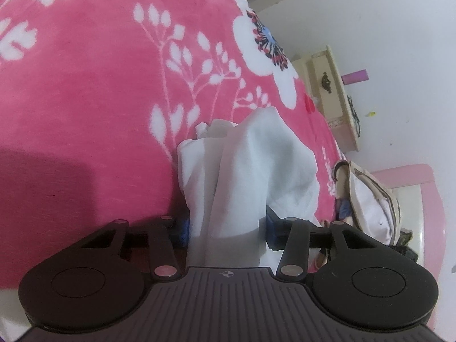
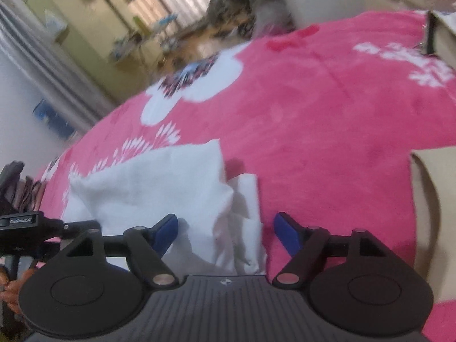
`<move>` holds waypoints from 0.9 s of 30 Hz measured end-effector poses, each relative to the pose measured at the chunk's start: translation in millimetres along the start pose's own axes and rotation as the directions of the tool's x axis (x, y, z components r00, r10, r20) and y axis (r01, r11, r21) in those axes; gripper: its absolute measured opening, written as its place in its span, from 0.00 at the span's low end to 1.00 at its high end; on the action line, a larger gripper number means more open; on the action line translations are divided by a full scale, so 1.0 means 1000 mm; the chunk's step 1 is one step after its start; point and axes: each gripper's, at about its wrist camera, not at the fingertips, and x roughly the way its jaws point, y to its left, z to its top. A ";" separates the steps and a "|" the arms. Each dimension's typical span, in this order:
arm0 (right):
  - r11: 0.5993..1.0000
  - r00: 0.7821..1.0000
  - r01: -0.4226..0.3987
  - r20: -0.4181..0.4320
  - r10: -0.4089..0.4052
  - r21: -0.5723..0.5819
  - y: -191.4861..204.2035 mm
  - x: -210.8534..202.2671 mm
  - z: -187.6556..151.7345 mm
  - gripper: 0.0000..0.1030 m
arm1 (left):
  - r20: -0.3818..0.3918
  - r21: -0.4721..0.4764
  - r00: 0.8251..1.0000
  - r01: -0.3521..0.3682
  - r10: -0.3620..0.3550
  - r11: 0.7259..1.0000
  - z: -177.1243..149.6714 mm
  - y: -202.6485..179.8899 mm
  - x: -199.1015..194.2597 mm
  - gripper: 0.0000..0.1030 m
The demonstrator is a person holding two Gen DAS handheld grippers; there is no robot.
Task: Fold clothes
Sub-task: 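Grasp the folded shirt bundle with the left gripper while the right gripper pinches it, then lift the shirt bundle with both grippers and place it atop the clothes stack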
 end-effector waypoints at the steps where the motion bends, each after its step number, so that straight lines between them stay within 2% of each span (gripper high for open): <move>1: 1.000 1.000 -0.004 -0.015 0.004 0.004 -0.001 0.001 0.003 0.65 | 0.000 -0.001 1.000 0.001 -0.001 1.000 0.000 0.000 0.000 0.43; 2: 1.000 1.000 -0.008 -0.028 0.008 0.009 -0.001 0.002 0.005 0.60 | -0.001 -0.001 1.000 0.002 -0.002 1.000 0.000 0.001 -0.001 0.42; 4: 0.996 0.996 -0.064 -0.060 0.068 0.068 -0.007 0.003 0.008 0.39 | -0.002 -0.003 1.000 0.003 -0.003 1.000 0.000 0.001 -0.001 0.38; 8: 0.984 0.988 -0.117 -0.084 0.128 0.131 -0.010 0.010 0.004 0.28 | -0.004 0.000 1.000 0.007 -0.007 1.000 0.000 0.002 -0.002 0.34; 10: 0.977 0.985 -0.140 -0.076 0.154 0.160 -0.012 0.009 0.005 0.18 | -0.003 -0.001 1.000 0.017 -0.017 1.000 0.000 0.002 -0.004 0.29; 13: 0.979 0.986 -0.151 -0.048 0.159 0.141 -0.004 0.001 0.010 0.15 | -0.001 -0.008 0.999 0.042 -0.042 0.999 0.000 0.001 -0.008 0.25; 19: 0.980 0.985 -0.172 -0.004 0.173 0.102 0.013 -0.015 0.023 0.14 | 0.025 -0.018 0.995 0.099 -0.099 0.995 0.002 -0.004 -0.026 0.23; 24: 0.977 0.980 -0.200 0.021 0.199 0.069 0.035 -0.023 0.038 0.14 | 0.072 -0.009 0.989 0.132 -0.132 0.991 0.004 -0.009 -0.052 0.23; 27: 0.974 0.974 -0.225 0.033 0.224 0.038 0.055 -0.028 0.048 0.14 | 0.133 -0.005 0.983 0.131 -0.129 0.991 0.008 -0.012 -0.085 0.23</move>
